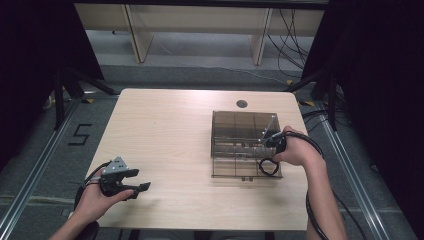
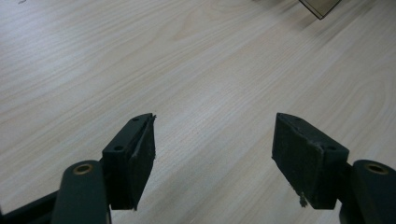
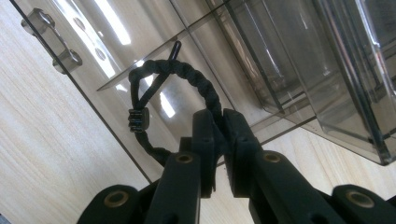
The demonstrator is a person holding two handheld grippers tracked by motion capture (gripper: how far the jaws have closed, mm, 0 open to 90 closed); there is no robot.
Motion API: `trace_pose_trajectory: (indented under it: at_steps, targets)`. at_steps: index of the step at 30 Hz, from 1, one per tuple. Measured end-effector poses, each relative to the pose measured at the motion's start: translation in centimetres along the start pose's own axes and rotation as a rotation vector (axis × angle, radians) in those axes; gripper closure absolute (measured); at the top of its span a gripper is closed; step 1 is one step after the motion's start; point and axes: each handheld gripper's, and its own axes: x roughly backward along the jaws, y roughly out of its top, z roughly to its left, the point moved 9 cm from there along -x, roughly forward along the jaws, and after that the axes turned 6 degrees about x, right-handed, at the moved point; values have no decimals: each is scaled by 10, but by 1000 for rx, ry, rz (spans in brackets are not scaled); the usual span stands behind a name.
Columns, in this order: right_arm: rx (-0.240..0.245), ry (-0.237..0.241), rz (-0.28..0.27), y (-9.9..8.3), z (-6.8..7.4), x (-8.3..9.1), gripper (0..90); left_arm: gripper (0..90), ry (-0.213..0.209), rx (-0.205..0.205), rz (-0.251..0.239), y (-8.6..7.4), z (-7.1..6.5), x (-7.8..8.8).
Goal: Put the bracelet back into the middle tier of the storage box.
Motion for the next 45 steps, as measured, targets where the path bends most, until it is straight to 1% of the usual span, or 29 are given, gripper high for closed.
trace_pose_trajectory:
  at_steps: [2, 3, 4, 5, 8, 9, 11, 13, 15, 16, 18, 19, 20, 21, 23, 25, 26, 27, 28, 29, 30, 31, 35, 36, 38, 39, 40, 42, 45]
  targets:
    - [4, -14, 8, -1, -2, -1, 843, 300, 0, 0, 0, 0, 0, 0]
    - [11, -8, 4, -1, -3, -2, 842, 301, 0, 0, 0, 0, 0, 0]
    - [-4, 3, 4, 0, 0, -1, 842, 300, -1, 0, 1, 0, 0, 0]
    - [8, 6, -1, 0, -1, -1, 842, 300, 0, 0, 1, 0, 0, 0]
    - [11, 5, -3, 0, -1, -1, 842, 300, -1, -1, 2, 0, 0, 0]
    - [-16, 0, -1, 1, 0, -2, 842, 300, -1, -1, 1, 0, 0, 0]
    - [-12, -7, -4, 2, 0, -3, 841, 300, -1, -1, 2, 0, 0, 0]
    - [-22, 1, 0, 2, 1, -4, 841, 300, -1, 0, 2, 0, 0, 0]
    - [8, 8, -2, 3, 0, -5, 841, 300, -2, 1, 2, 0, 0, 0]
    - [12, -2, 1, 2, -1, -6, 841, 300, -2, 0, 3, 0, 0, 0]
    - [0, 5, 1, 3, 0, -6, 840, 300, -2, 1, 2, 0, 0, 0]
    - [-14, 1, 7, 2, 0, -6, 840, 300, -2, 7, -3, 0, -1, -1]
    - [-27, 8, 12, 2, 3, -6, 841, 300, -2, 9, -4, 0, -1, -1]
    - [-13, 13, 7, 3, 2, -7, 840, 300, -3, 8, -4, 0, -1, -1]
    - [4, 0, 11, 2, 0, -8, 841, 300, -1, 1, 2, 0, 0, 0]
    - [5, 3, 6, 3, 0, -9, 841, 300, -3, 8, -7, 0, -1, -1]
    - [-8, -3, 16, 3, 0, -10, 841, 301, -3, 8, -6, 0, -1, -1]
    - [6, -11, 17, 2, -1, -11, 841, 300, -3, 7, -5, 0, -1, -1]
    - [6, -11, 17, 2, -1, -11, 841, 301, -3, 7, -5, 0, -1, -1]
    - [-7, -11, 19, 3, 1, -11, 840, 301, -3, 8, -5, 0, -1, -1]
    - [-4, 8, 18, 4, 2, -10, 841, 301, -4, 8, -6, 0, -1, -1]
    - [-12, 0, 22, 3, 2, -11, 840, 301, -4, 8, -6, 0, -1, -1]
    - [0, -9, 25, 3, -1, -14, 834, 300, 4, -6, 3, 0, 1, -1]
    - [-14, -9, 30, 3, 1, -13, 831, 301, -4, 7, -5, 0, -1, -1]
    - [16, -11, 23, 3, -2, -15, 825, 300, -4, 7, -5, 0, -1, -1]
    - [15, -11, 22, 3, -2, -14, 819, 301, -2, -3, 8, -1, 0, 0]
    - [-6, -11, 26, 3, 0, -14, 813, 300, -2, -3, 8, -1, 0, 0]
    - [-13, -5, 26, 3, 1, -13, 802, 300, -2, 1, 2, 0, 0, 0]
    - [-10, -12, 18, 4, 0, -13, 791, 301, -3, -2, 5, -1, 0, 0]
